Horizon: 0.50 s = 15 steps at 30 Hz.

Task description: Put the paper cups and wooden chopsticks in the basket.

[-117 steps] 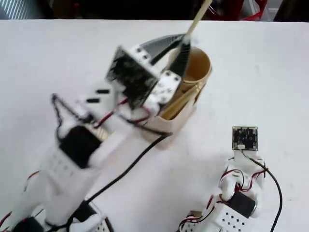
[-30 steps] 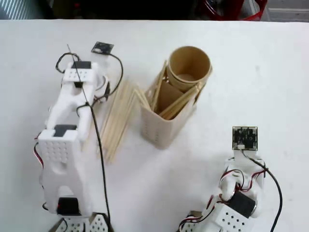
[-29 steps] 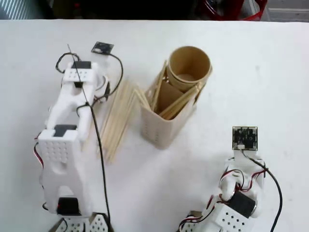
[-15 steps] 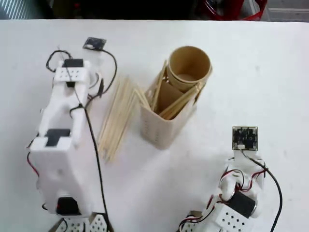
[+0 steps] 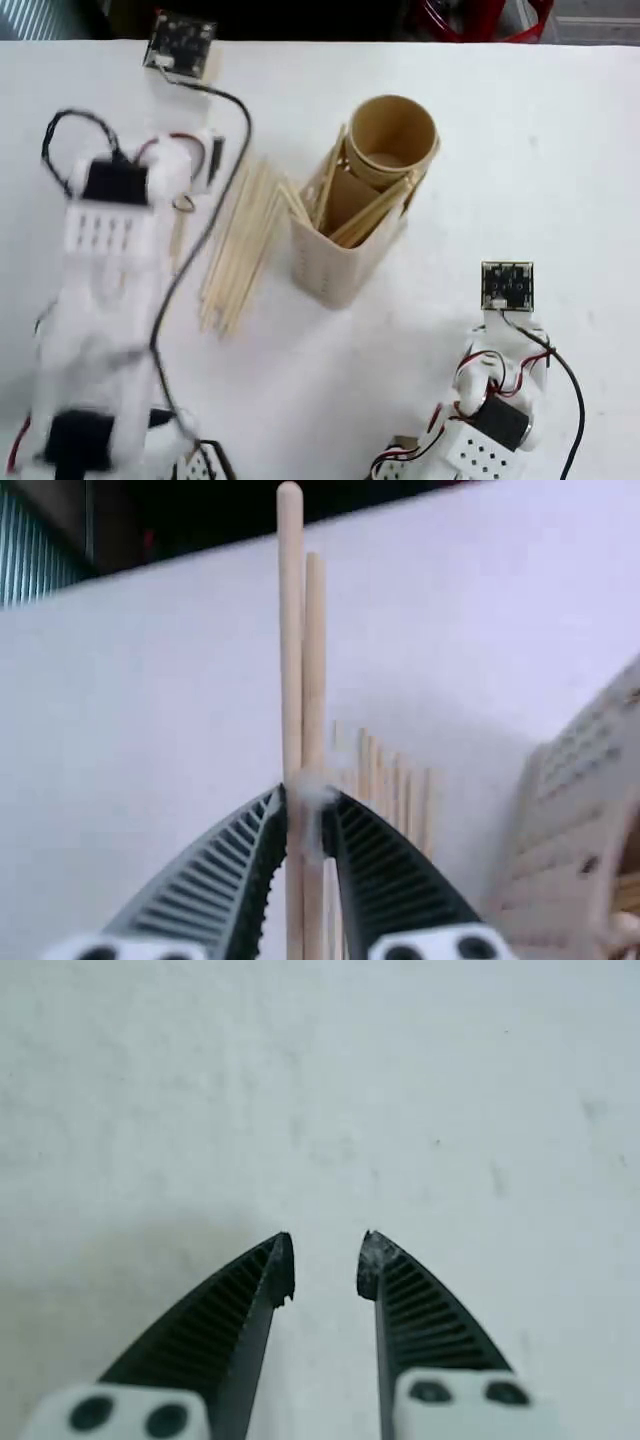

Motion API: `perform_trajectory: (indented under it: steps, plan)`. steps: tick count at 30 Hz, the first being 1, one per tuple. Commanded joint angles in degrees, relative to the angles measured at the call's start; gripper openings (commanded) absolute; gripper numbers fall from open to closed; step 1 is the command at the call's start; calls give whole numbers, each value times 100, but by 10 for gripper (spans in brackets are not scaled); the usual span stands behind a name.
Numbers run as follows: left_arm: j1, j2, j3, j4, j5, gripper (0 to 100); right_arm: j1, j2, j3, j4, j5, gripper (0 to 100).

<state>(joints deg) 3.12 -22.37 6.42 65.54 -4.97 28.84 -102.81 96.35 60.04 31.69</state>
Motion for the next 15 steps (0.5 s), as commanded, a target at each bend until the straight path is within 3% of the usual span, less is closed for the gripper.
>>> perform_trajectory:
  steps: [1,7,15]
  plan:
    - [866,-1464,-105,9,79,23,66,-48,53,-101,35,114]
    - [2378,-2659,-299,-826,35,23,66,-48,53,-101,35,114]
    - [3204,-2185,-246,-3182,44,24,66,-48,53,-101,35,114]
